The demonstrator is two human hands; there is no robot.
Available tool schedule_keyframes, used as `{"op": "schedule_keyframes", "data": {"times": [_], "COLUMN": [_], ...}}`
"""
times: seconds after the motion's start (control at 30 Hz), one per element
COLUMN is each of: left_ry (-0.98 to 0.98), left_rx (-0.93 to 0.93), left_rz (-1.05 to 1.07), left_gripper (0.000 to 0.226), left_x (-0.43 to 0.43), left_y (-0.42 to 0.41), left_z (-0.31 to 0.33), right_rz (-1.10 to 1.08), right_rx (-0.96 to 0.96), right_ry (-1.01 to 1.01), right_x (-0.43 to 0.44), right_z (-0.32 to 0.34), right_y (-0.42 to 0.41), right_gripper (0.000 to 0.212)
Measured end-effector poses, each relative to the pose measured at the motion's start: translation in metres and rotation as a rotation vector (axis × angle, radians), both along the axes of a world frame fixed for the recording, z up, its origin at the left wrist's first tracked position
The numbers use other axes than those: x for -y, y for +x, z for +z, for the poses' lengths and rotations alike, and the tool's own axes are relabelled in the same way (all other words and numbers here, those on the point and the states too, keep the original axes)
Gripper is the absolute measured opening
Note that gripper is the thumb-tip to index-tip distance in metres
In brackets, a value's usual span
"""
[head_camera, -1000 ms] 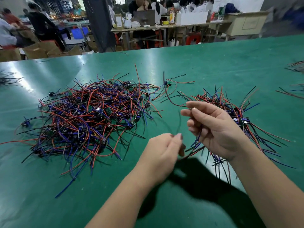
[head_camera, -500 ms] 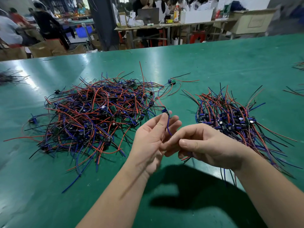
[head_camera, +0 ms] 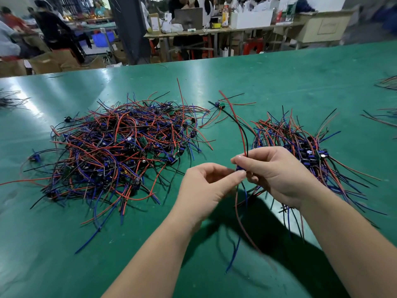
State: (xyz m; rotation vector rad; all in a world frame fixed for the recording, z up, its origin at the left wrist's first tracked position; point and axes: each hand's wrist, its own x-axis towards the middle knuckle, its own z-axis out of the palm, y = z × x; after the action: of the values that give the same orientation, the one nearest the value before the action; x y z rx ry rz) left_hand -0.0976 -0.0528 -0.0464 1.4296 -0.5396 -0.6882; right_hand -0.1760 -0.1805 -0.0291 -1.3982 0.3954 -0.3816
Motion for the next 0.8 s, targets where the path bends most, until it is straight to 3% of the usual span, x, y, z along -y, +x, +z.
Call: {"op": "schedule_keyframes", "data": {"times": [0.1, 0.27, 0.4, 0.53, 0.63, 0.8], "left_ry": [-0.044, -0.030, -0.042, -0.072, -0.071, 0.015], "left_rx": [-0.069, -0.149, -0.198, -0.210, -0.202, -0.153], "left_rz": [0.004, -0.054, -0.068, -0.079, -0.112, -0.267], "left_gripper": [0.035, 0.012, 0.023, 0.023, 0.017, 0.012], "left_x": [0.000, 0.000, -0.001, -0.002, -0.003, -0.005], "left_y": [0.000, 0.000, -0.004, -0.003, 0.000, -0.004], "left_z": [0.000, 0.002, 0.006, 0.009, 0.009, 0.010], "right_rz": [0.046, 0.073, 0.083, 0.106, 0.004, -0.337], "right_rx": [-0.026, -0.047, 0.000, 0.044, 0.040, 0.077], "right_ry": [0.008, -0.011, -0.013, 0.007, -0.019, 0.102], "right_x": [0.000, 0.005, 0.014, 0.017, 0.015, 0.037], "right_z": [-0.001, 0.000, 0.003, 0.002, 0.004, 0.013], "right_y": [-0.001, -0.003, -0.005, -0.006, -0.004, -0.009], "right_gripper": [0.023, 0.012, 0.001, 0.005, 0.002, 0.016]}}
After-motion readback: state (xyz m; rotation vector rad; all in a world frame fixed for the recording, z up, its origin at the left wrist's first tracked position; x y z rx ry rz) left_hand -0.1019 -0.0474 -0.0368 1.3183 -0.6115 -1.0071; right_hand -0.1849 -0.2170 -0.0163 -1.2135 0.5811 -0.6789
